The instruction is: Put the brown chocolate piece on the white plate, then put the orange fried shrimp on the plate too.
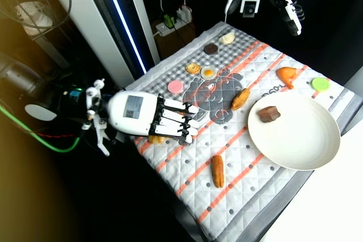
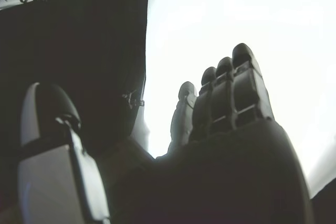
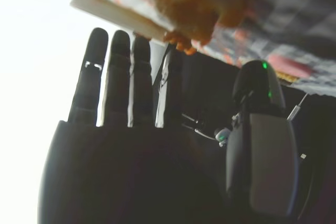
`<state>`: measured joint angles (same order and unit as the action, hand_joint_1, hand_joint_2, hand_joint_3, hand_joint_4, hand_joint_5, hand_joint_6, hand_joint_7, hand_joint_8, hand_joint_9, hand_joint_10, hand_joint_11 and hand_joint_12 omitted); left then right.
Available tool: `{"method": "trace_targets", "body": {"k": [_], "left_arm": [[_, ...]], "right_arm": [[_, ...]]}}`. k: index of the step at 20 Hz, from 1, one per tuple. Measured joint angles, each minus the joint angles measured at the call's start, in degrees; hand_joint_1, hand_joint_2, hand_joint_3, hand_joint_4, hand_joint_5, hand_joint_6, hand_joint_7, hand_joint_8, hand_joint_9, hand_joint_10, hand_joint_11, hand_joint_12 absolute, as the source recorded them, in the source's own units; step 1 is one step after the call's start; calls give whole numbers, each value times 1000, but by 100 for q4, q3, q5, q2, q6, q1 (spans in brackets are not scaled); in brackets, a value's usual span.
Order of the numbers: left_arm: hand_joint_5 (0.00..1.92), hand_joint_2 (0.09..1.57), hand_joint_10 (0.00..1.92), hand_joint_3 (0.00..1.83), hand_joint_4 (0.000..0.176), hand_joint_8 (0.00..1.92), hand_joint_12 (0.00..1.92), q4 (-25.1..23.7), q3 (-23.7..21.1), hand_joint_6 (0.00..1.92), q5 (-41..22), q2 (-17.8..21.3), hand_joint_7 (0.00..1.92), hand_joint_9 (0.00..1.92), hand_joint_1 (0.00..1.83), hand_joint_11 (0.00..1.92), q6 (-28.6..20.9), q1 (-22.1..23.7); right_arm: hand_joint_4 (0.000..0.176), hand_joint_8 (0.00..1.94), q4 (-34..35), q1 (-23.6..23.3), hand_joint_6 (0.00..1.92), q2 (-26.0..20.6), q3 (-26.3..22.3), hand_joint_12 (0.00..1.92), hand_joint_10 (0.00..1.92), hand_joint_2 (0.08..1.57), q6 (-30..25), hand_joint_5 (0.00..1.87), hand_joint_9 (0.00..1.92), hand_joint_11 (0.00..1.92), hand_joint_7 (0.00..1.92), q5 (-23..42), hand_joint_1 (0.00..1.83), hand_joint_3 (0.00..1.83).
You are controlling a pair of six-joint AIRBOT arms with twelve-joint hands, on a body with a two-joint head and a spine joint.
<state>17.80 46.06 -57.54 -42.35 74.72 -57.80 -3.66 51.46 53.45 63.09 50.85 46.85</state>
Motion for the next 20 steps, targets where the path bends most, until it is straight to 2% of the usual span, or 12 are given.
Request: {"method": "trace_targets", "body": {"k": [2, 3, 5, 6, 7, 8, 9, 10, 11, 14, 16, 20], "left_arm": [[83, 800, 1, 0, 114, 0, 230, -9, 0, 1, -7, 0, 43, 34, 829, 0, -39, -11], [75, 804, 0, 0, 123, 0, 226, -2, 0, 0, -22, 0, 41, 28, 817, 0, -52, -35], [81, 810, 0, 2, 105, 0, 160, -2, 9, 0, -44, -7, 32, 16, 839, 0, -111, -70], [83, 808, 1, 0, 109, 1, 153, -24, 31, 1, -44, -20, 33, 16, 841, 0, -140, -70], [87, 805, 3, 0, 104, 2, 191, 2, 48, 1, -74, -31, 44, 26, 825, 0, -214, -96], [90, 804, 1, 0, 108, 1, 160, 13, 55, 1, -83, -31, 48, 22, 837, 0, -254, -105], [88, 811, 0, 3, 102, 0, 156, 15, 61, 0, -87, -31, 44, 20, 822, 0, -275, -105], [91, 809, 0, 1, 104, 0, 120, 11, 61, 0, -118, -31, 41, 14, 834, 0, -291, -105], [93, 813, 1, 2, 99, 1, 88, 7, 61, 0, -140, -31, 37, 8, 842, 0, -308, -118], [104, 811, 5, 0, 100, 4, 160, 9, 61, 4, -168, -31, 52, 29, 824, 0, -361, -177], [115, 804, 4, 0, 105, 2, 233, 17, 61, 1, -184, -31, 66, 42, 830, 0, -413, -192], [117, 822, 3, 5, 100, 3, 283, 7, 66, 3, -280, -31, 82, 55, 812, 0, -529, -262]], "right_arm": [[110, 0, -42, -13, 0, -2, 59, 762, 0, 1094, 0, 416, 323, 0, 447, -190, 571, 0], [104, 0, -98, -24, 3, -2, 66, 784, 0, 1079, -7, 431, 308, 0, 417, -282, 614, 0], [69, 5, -219, -109, 2, -2, 79, 1067, 20, 1062, -50, 490, 471, 26, 521, -391, 698, 0], [35, 47, -221, -109, 10, 13, 92, 1252, 101, 1040, -52, 589, 658, 146, 668, -389, 816, 0], [9, 72, -208, -127, 4, 57, 125, 1419, 418, 1048, -122, 643, 660, 228, 745, -361, 859, 0], [0, 205, -203, -129, 7, 76, 136, 1629, 1014, 1046, -114, 737, 608, 380, 837, -334, 904, 0], [0, 576, -195, -142, 3, 109, 175, 1718, 1264, 1085, -107, 824, 630, 464, 815, -302, 916, 2], [0, 1193, -195, -177, 807, 140, 199, 1780, 1329, 1185, -105, 790, 678, 518, 890, -304, 1163, 0], [0, 1349, -197, -195, 1029, 164, 208, 1796, 1351, 1201, -103, 759, 717, 580, 884, -295, 1209, 0], [0, 1394, -192, -195, 977, 190, 225, 1868, 1451, 1186, -92, 821, 797, 632, 898, -210, 1235, 0], [0, 1187, -197, -195, 1007, 203, 260, 1669, 1185, 1151, -120, 872, 863, 671, 969, -197, 1227, 0], [0, 675, -173, -195, 1038, 238, 297, 1334, 1163, 1094, -116, 896, 1013, 852, 1091, -160, 1383, 0]]}}
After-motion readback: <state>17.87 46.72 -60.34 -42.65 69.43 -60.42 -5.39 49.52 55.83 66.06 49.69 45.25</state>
